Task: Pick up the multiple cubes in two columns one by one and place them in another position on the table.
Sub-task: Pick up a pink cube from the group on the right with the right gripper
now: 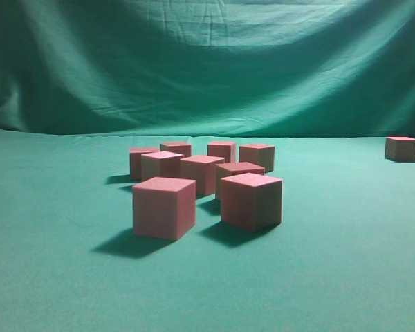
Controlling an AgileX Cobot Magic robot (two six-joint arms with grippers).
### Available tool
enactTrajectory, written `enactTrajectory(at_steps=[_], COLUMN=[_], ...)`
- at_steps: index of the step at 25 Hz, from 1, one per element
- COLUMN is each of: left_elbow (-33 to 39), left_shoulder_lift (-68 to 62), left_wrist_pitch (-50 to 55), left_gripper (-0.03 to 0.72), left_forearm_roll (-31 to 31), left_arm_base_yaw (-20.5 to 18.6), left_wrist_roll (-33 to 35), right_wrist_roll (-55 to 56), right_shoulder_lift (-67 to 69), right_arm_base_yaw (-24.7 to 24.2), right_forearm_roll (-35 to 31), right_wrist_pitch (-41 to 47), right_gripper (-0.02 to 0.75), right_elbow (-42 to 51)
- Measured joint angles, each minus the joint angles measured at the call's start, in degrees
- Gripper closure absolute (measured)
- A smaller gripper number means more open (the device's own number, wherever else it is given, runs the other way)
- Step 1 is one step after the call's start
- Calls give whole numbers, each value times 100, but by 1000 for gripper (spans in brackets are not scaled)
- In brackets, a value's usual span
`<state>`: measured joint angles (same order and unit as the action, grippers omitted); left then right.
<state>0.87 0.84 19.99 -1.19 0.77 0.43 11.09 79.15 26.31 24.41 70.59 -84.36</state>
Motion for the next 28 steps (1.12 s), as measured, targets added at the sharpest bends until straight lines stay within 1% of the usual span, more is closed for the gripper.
enactTrajectory(at_steps=[3, 5, 7, 9, 11, 17, 24, 28], left_elbow=[0, 0, 0, 0, 0, 0, 0, 0], left_shoulder_lift=[0, 0, 0, 0, 0, 0, 0, 0], left_wrist_pitch=[0, 0, 0, 0, 0, 0, 0, 0], left_gripper=[688, 688, 688, 688, 688, 688, 688, 688], left_forearm_roll=[0, 0, 0, 0, 0, 0, 0, 0], left_arm_base_yaw=[0, 0, 0, 0, 0, 0, 0, 0], left_wrist_roll=[0, 0, 0, 0, 0, 0, 0, 0], right_wrist_roll=[-129, -141, -141, -144, -144, -144, -144, -204], right_shoulder_lift=[306, 589, 945, 1295, 1626, 2425, 3055, 3381], right_arm_base_yaw=[-861, -1280, -1619, -1807, -1903, -1924, -1924, -1924], right_forearm_roll=[-454, -777, -1136, -1518, -1736, -1967, -1973, -1973], right_wrist_pitch=[-331, -434, -472, -523, -706, -1763, -2805, -3200], right_gripper=[173, 173, 173, 173, 173, 173, 173, 173], right_elbow=[0, 0, 0, 0, 0, 0, 0, -16])
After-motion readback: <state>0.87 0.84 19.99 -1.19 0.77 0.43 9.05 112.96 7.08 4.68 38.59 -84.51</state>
